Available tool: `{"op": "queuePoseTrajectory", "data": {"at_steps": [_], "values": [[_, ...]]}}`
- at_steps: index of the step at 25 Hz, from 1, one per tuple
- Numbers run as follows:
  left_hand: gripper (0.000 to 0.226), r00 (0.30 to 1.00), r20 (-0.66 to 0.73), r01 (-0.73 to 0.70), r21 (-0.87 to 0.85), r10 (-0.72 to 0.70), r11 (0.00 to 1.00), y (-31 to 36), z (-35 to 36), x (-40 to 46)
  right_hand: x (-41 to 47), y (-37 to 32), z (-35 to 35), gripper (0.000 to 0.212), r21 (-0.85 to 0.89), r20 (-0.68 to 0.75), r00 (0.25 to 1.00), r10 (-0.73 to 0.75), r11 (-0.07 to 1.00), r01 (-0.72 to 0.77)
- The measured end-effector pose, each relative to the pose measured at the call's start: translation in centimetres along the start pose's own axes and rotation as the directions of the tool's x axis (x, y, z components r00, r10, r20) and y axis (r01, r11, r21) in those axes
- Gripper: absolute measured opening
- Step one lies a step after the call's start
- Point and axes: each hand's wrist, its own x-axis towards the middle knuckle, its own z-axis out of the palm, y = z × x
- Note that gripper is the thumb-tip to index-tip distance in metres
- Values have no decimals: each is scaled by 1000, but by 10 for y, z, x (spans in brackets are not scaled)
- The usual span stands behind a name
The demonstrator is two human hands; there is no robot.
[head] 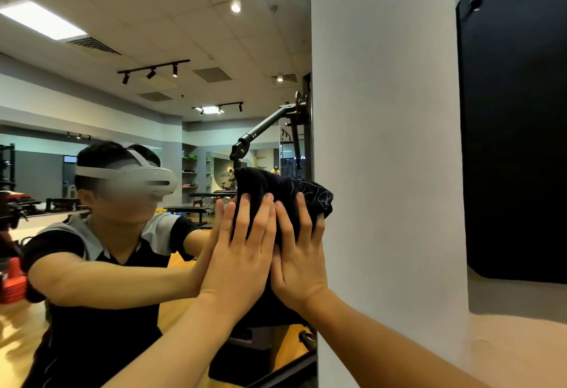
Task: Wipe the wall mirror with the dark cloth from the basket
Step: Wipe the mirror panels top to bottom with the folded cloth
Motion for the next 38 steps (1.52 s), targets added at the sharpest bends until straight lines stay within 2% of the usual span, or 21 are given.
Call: {"op": "queuePoseTrajectory", "data": {"at_steps": [2,6,11,17,25,38], "values": [[68,1000,14,-7,10,7,1000,-11,-4,-7,0,-14,2,73,7,15,1000,24,1000,-24],[69,999,37,9,2,-10,1000,-49,-18,-29,6,-61,4,73,-21,25,999,-30,999,31],[69,998,58,19,37,-21,999,-107,-41,-62,10,-129,14,76,35,49,999,8,999,-9],[69,998,61,13,103,-19,995,-185,-73,-107,14,-227,20,79,108,-17,999,40,993,-38],[68,995,76,45,192,-61,980,-293,-118,-175,22,-357,33,78,103,-38,999,-21,994,25],[72,978,177,56,301,-113,952,-477,-208,-298,21,-594,57,73,176,-71,992,-108,977,119]]}}
